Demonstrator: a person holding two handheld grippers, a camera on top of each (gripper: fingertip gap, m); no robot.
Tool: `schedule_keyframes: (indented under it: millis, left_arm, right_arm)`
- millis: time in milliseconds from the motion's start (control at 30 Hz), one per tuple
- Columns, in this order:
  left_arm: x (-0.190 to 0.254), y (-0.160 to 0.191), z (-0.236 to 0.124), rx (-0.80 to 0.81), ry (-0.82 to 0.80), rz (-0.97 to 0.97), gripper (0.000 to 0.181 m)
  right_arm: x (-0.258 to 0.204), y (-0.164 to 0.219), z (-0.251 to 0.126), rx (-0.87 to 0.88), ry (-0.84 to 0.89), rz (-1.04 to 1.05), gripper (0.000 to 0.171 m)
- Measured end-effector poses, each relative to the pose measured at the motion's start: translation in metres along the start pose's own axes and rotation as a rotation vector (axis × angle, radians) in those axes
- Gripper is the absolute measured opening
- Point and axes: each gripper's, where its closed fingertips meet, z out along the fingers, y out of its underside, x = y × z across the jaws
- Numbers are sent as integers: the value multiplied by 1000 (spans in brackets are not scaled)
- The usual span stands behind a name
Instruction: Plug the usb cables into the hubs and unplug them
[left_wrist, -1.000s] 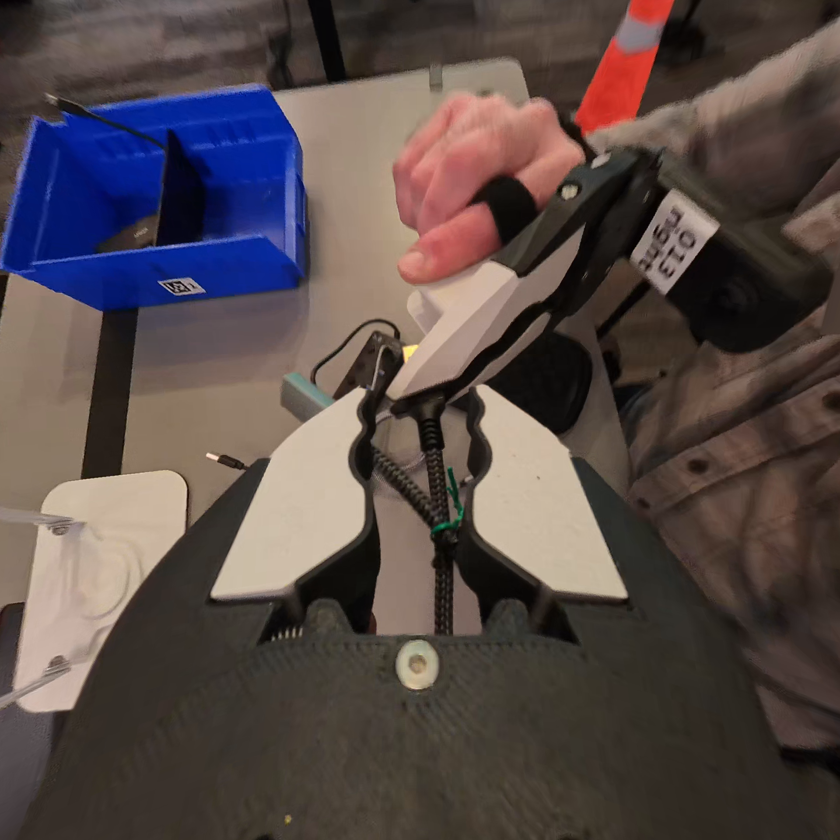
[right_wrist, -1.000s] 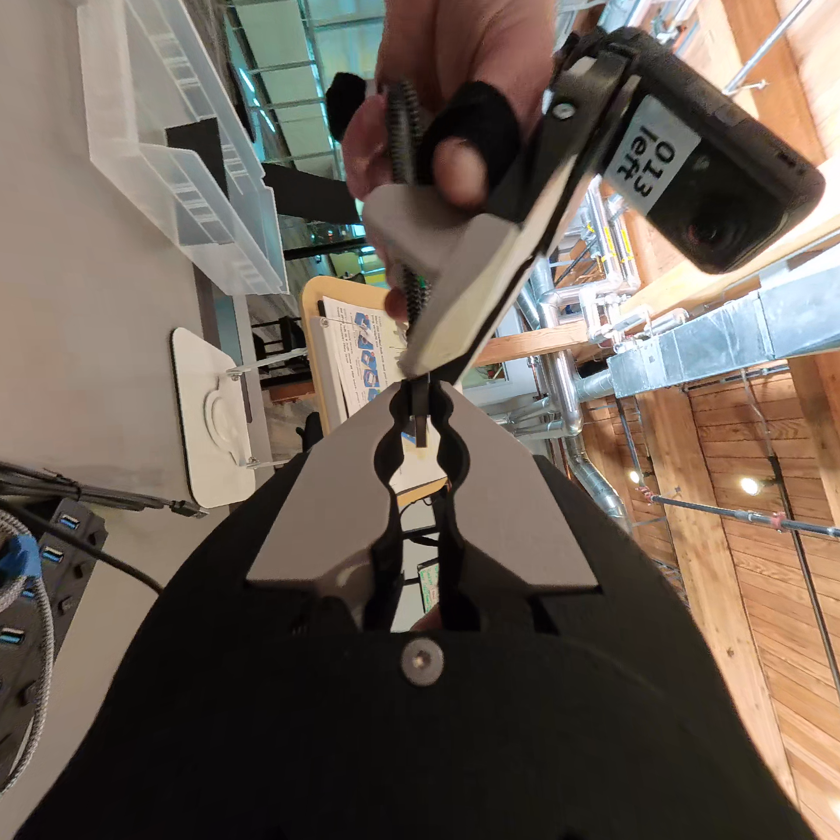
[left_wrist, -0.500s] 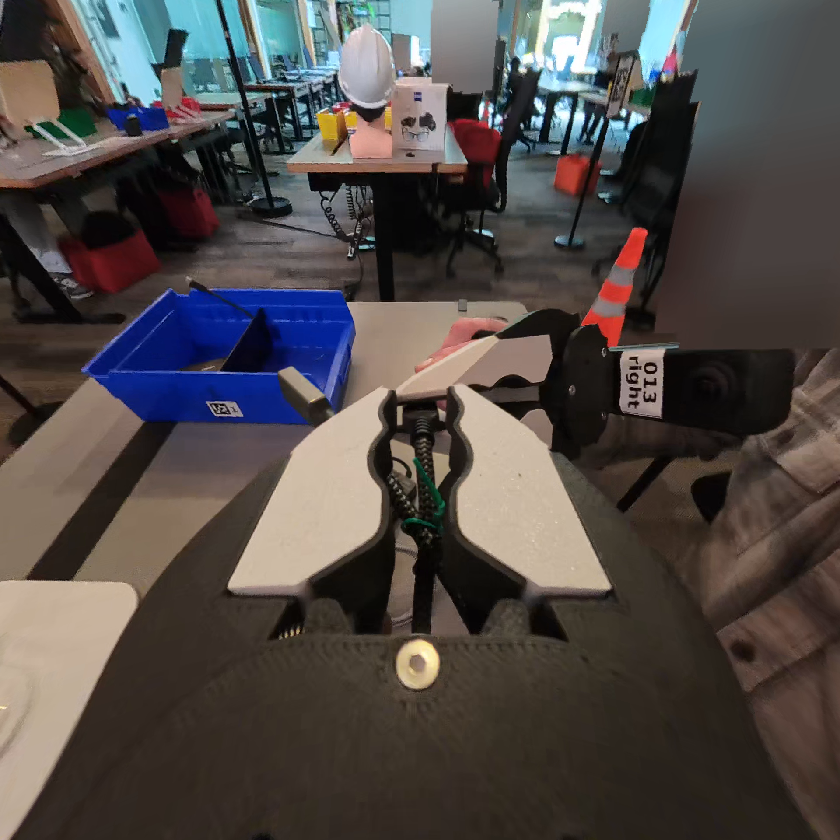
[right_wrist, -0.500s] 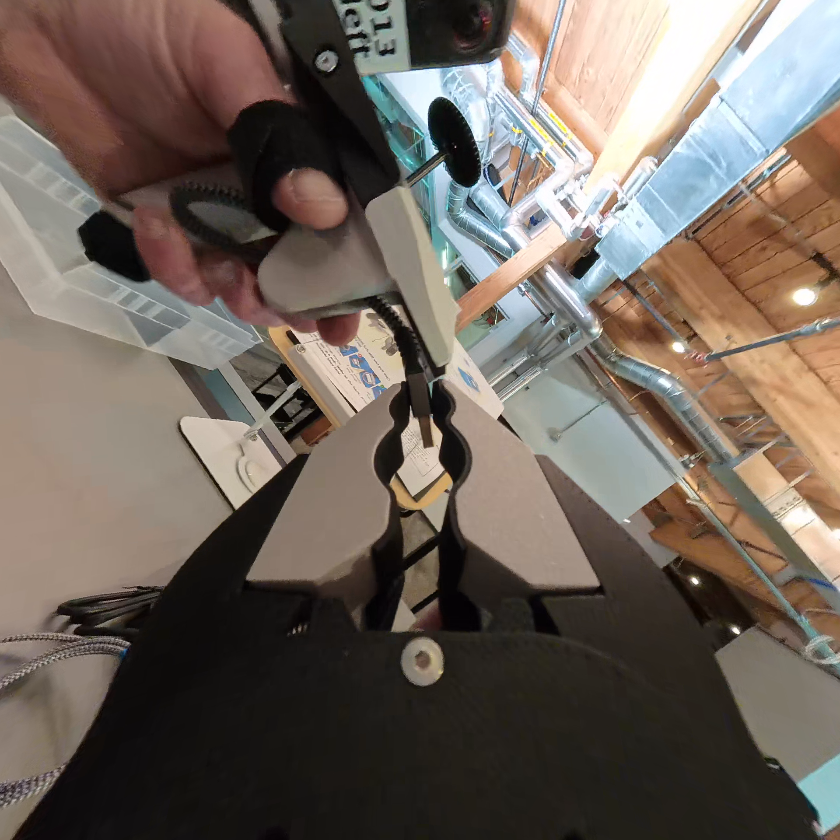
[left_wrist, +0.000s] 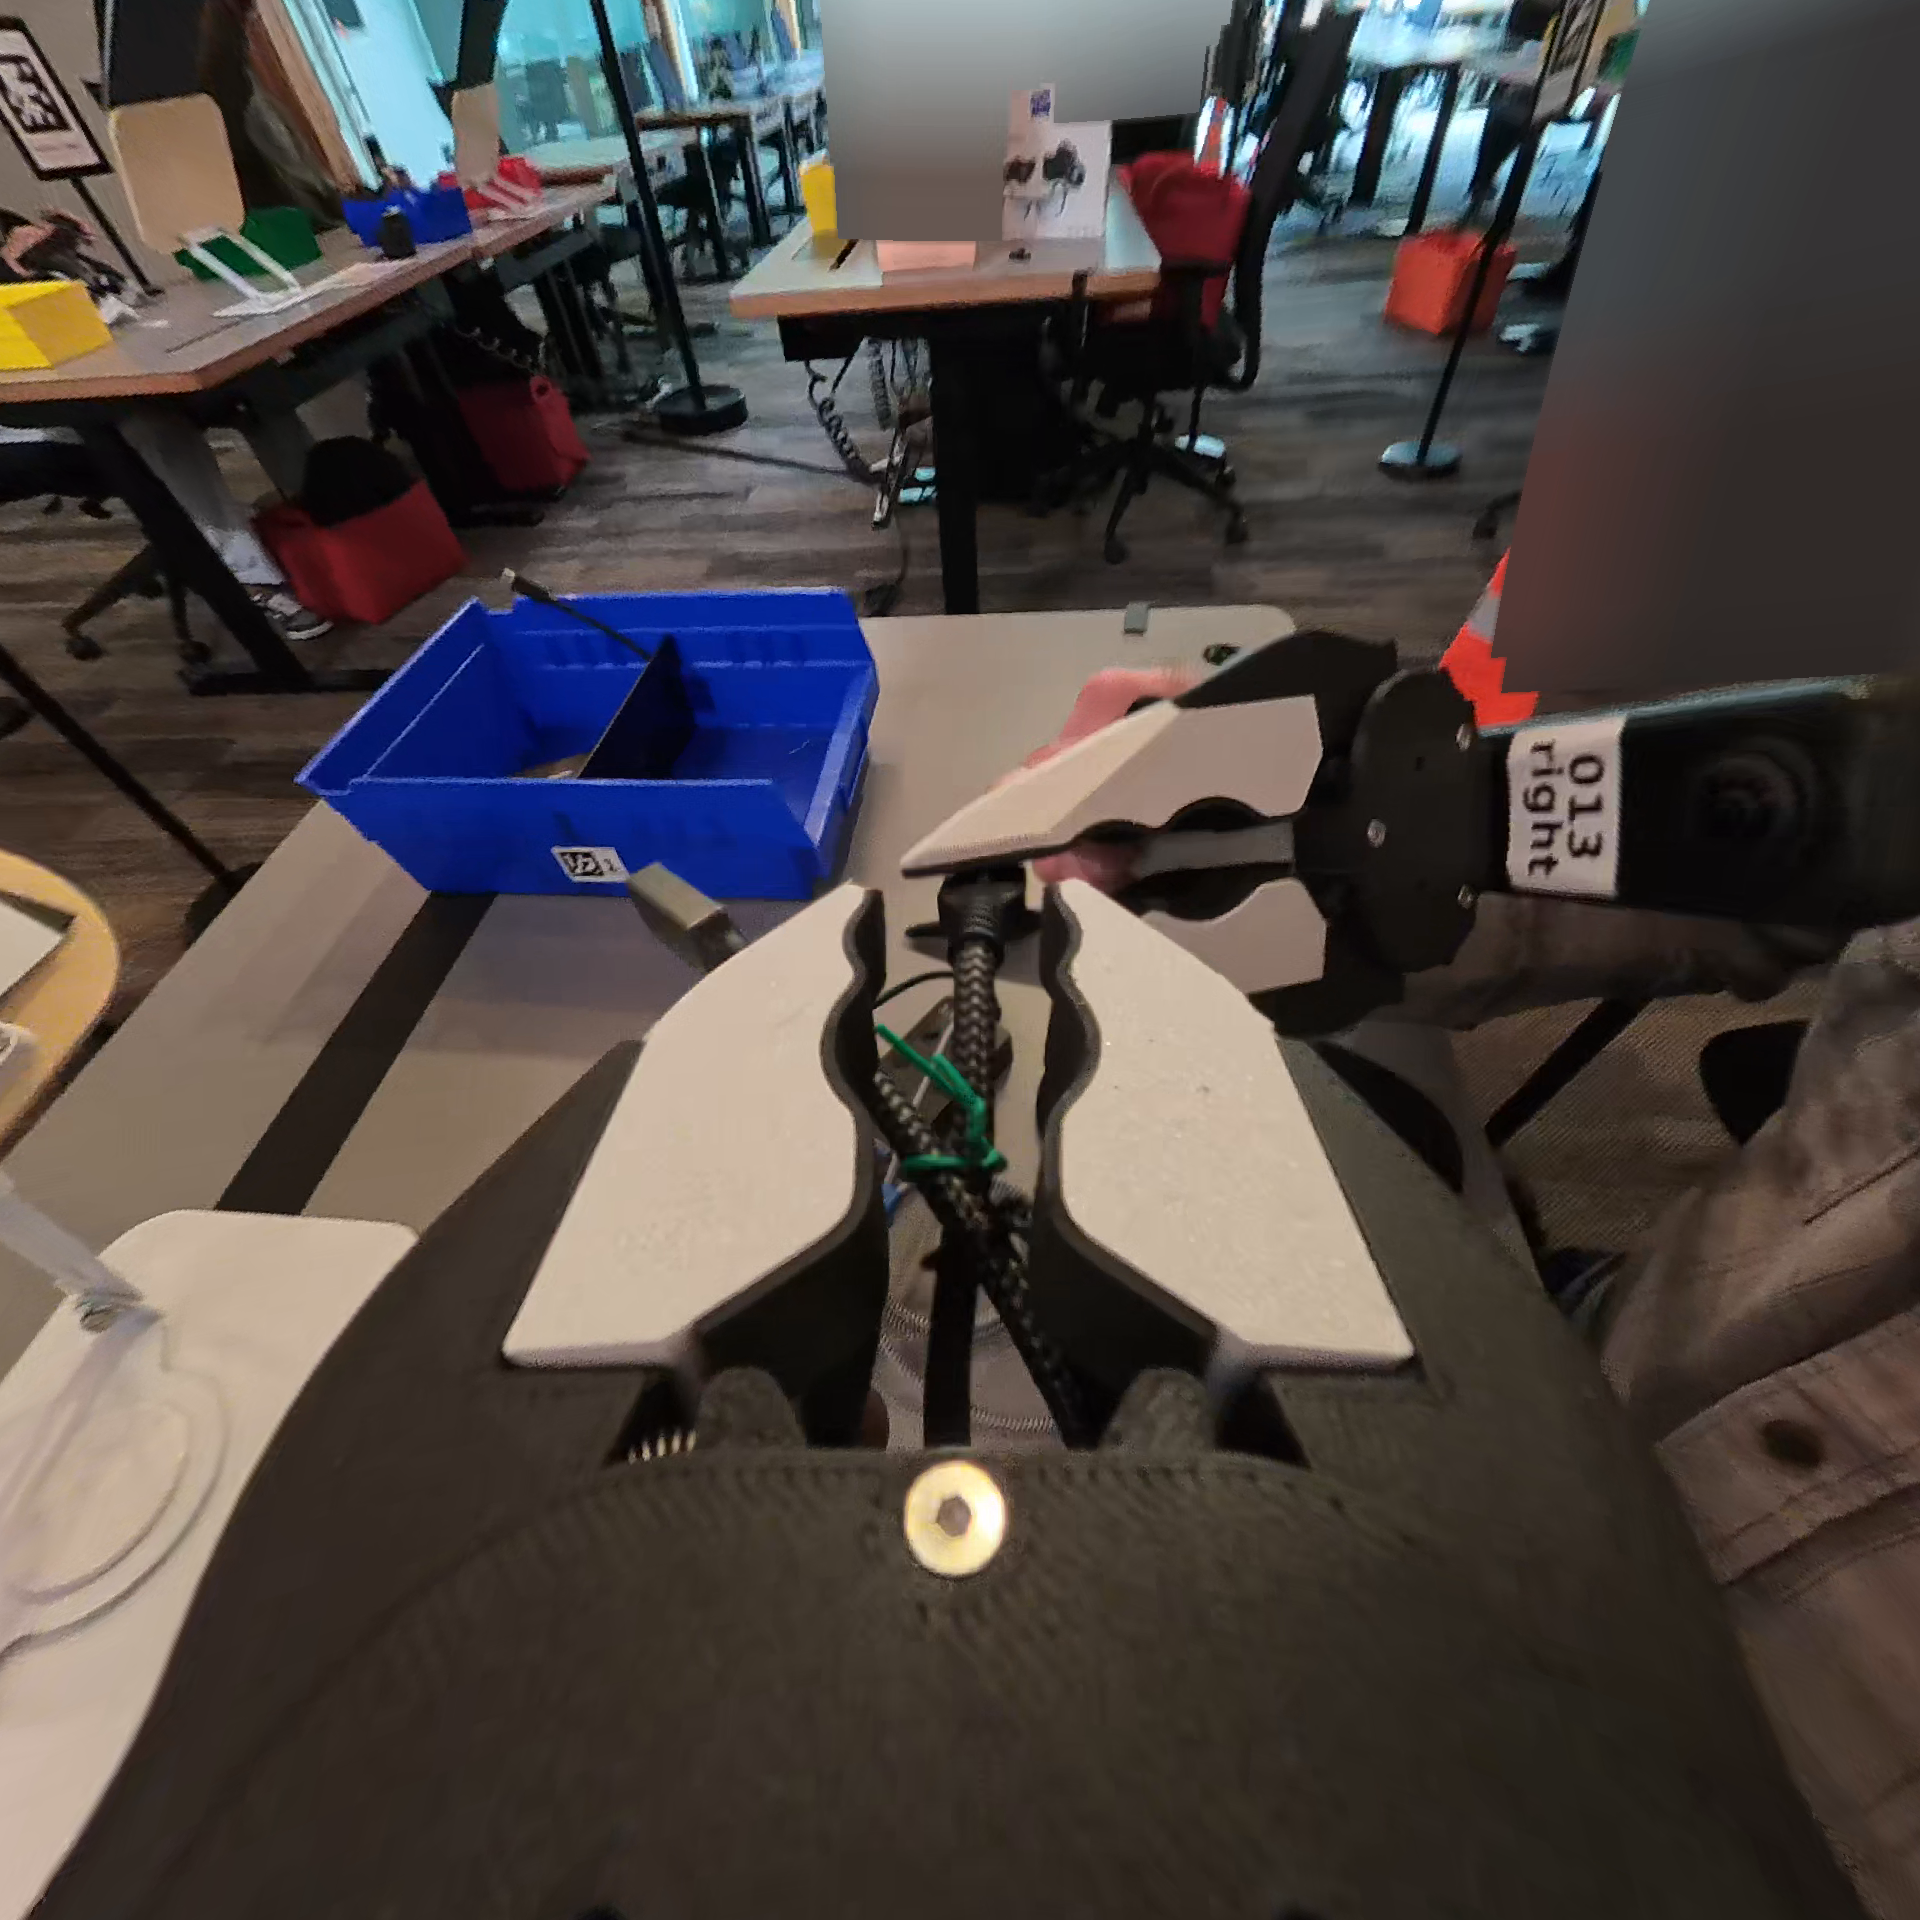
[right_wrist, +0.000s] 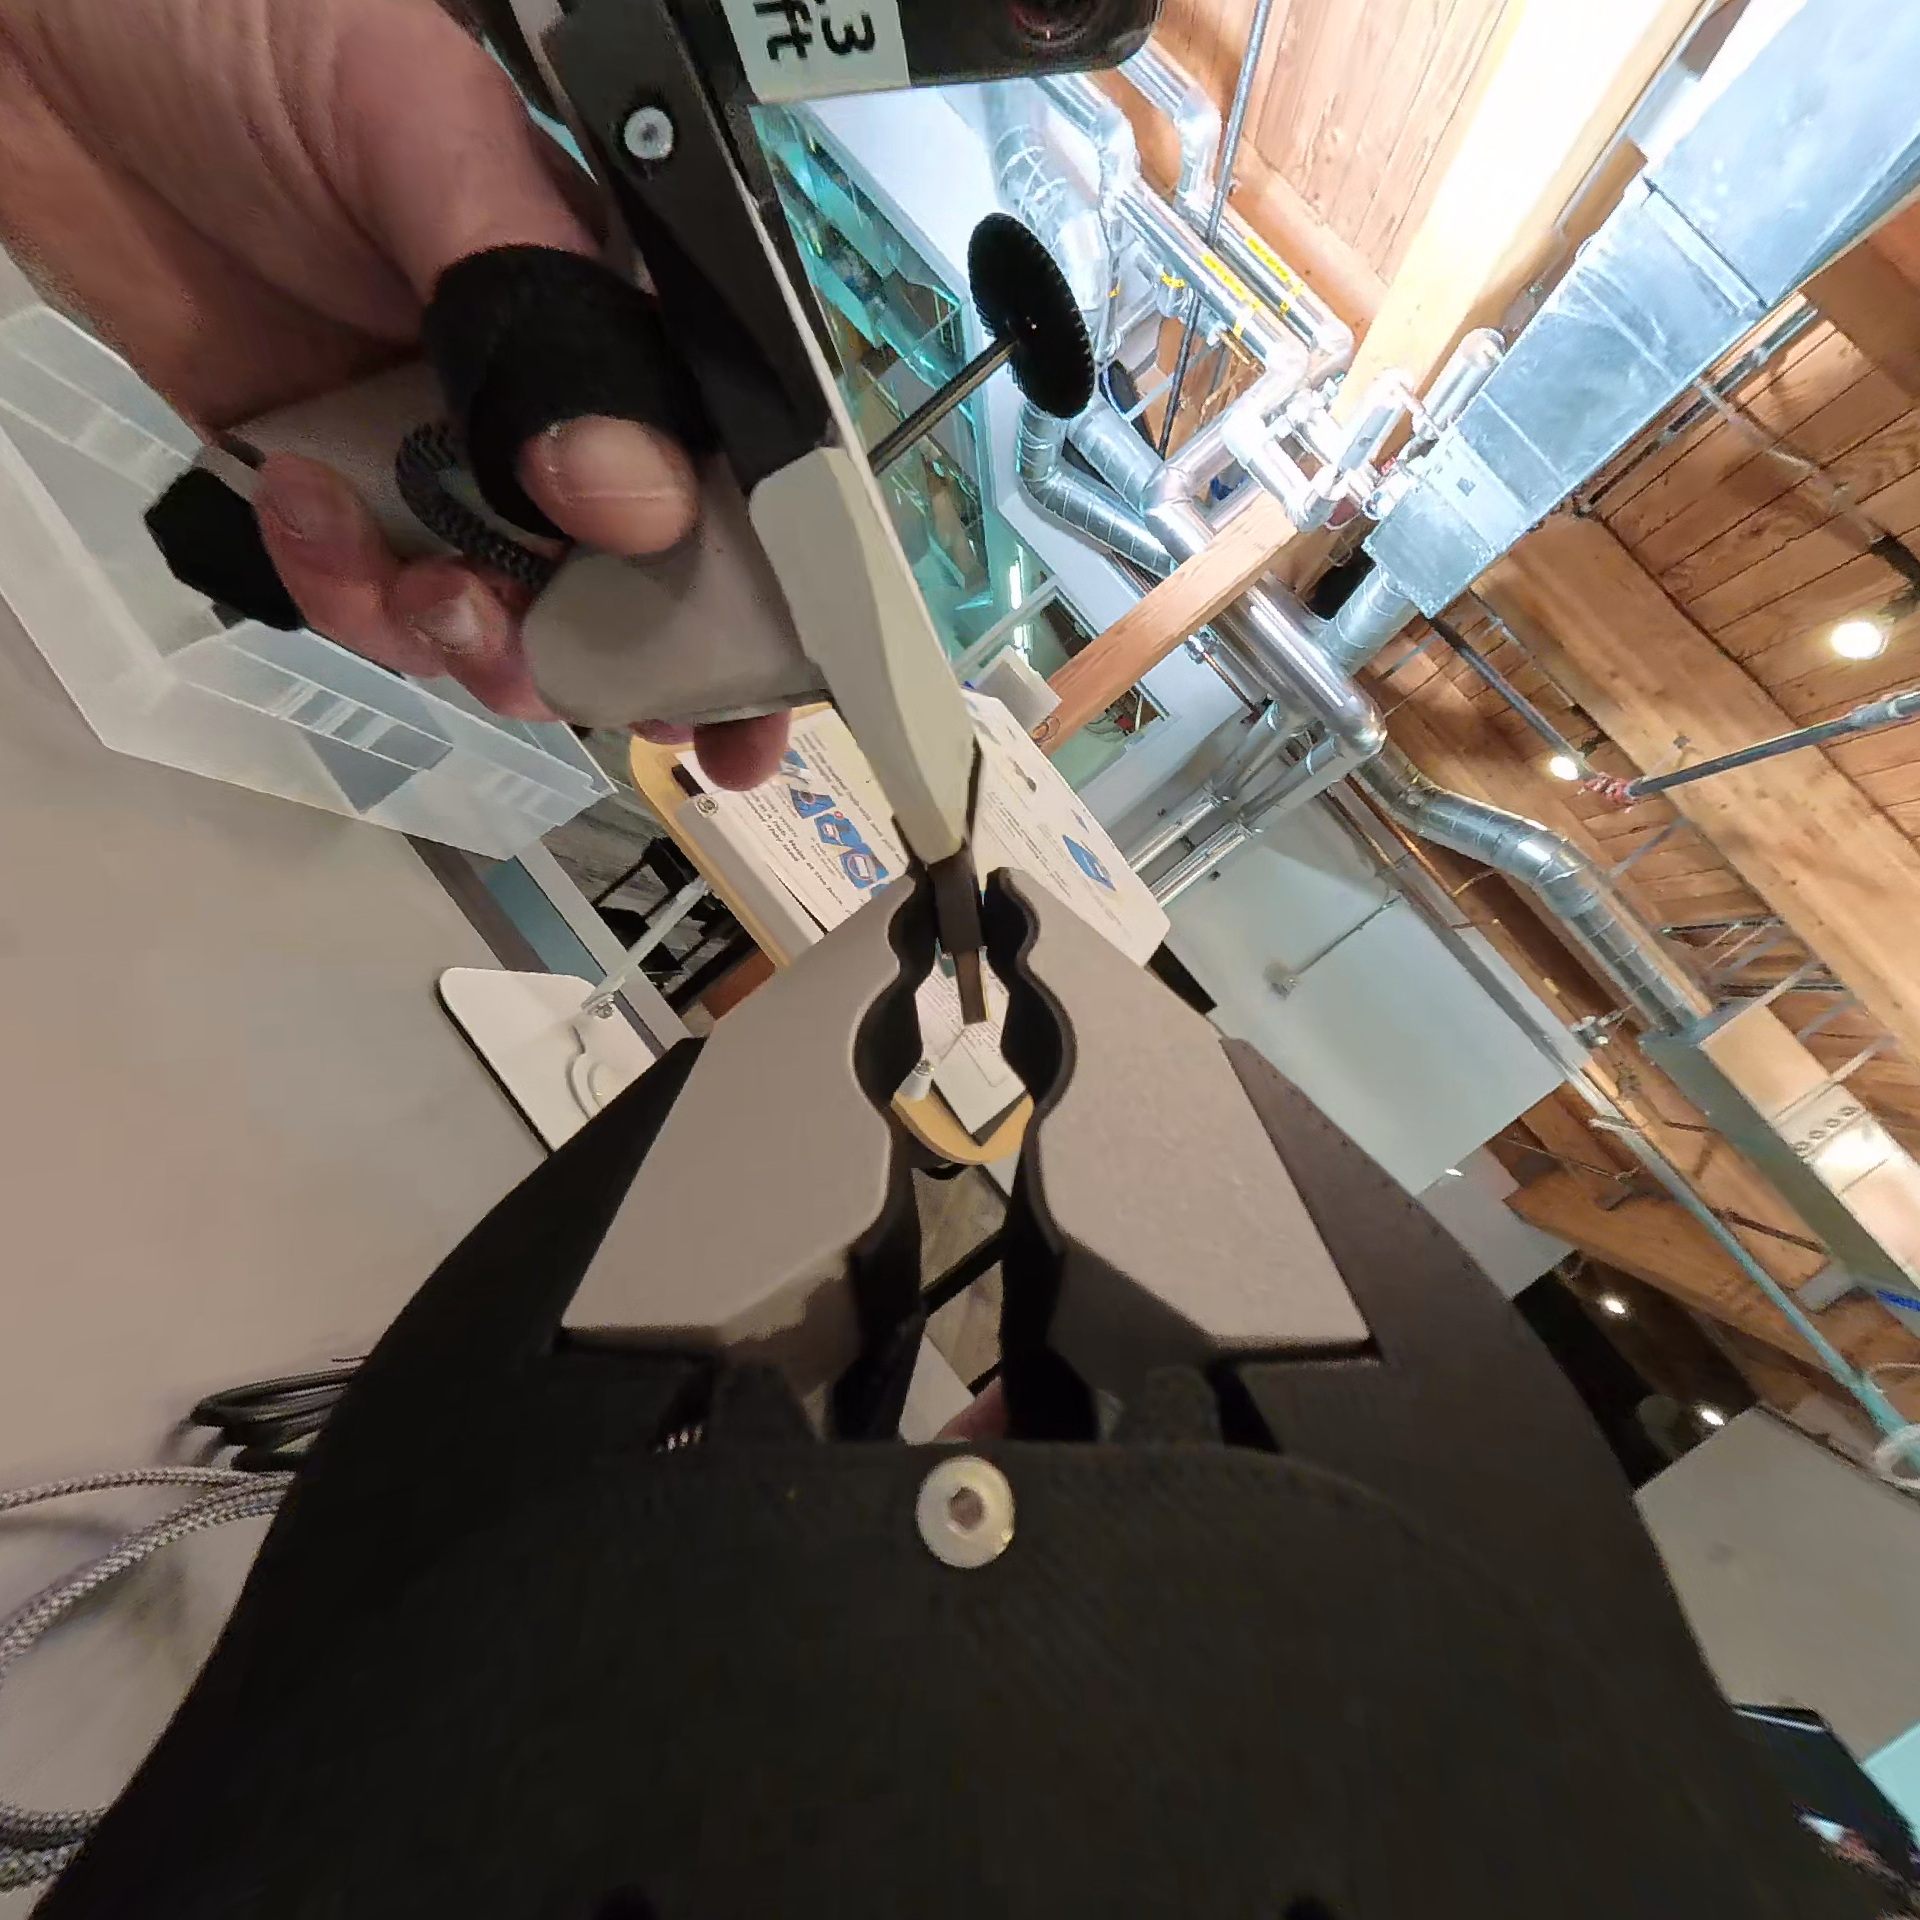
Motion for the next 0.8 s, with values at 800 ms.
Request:
schedule_keyframes:
  millis: [800]
  left_arm:
    - [2,0,9,108,-58,-29,16]
  right_arm:
    - [2,4,1,4,-5,-136,8]
